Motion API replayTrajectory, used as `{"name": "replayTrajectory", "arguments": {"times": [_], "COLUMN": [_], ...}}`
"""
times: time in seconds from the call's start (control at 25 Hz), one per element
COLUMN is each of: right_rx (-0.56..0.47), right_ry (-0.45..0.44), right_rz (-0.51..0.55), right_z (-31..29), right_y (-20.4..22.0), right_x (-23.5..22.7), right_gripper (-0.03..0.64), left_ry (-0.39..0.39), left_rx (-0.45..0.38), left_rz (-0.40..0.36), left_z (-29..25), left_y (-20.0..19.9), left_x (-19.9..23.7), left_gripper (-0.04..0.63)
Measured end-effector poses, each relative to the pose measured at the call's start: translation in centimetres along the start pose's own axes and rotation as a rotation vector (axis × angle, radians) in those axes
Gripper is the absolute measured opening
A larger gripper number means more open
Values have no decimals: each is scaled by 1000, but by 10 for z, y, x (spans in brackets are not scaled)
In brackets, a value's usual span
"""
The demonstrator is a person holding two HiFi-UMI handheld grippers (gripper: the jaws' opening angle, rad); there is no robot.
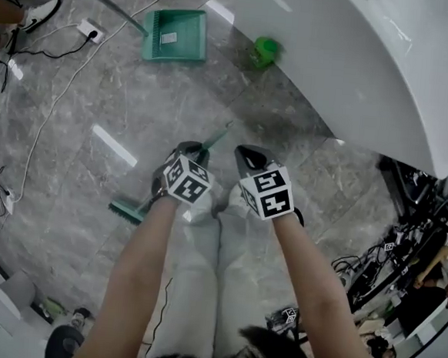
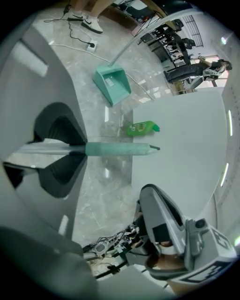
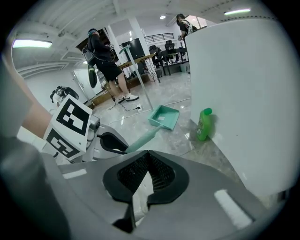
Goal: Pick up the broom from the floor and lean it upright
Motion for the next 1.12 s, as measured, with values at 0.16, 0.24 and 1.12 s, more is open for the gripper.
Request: {"name": "replayTrajectory", "arguments": {"times": [0.16, 0.24, 1.12], "right_rx": [-58, -80, -345], "right_ry": [29, 41, 230], "right_rz": [-46, -53, -210], "right_z": [26, 38, 137], "right_y": [-22, -32, -81], "right_x": [-9, -12, -79], "right_gripper": [2, 2, 2], "left_ry": [18, 25, 86], "left_rx": [-81, -115, -404], "left_rz": [-2, -1, -57], "left_z": [24, 32, 80], "left_y": [-37, -56, -256], "left_x": [-8, -12, -49], "left_gripper": [71, 71, 74]}}
Point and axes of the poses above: the fingertips, and each gripper's own axes: z backward along the fingers, x to its left, y out of its underside, the point moved 10 cm from there along z, backward along the fingers, and after that the axes turned 13 degrees about z, right-handed, at the moved point
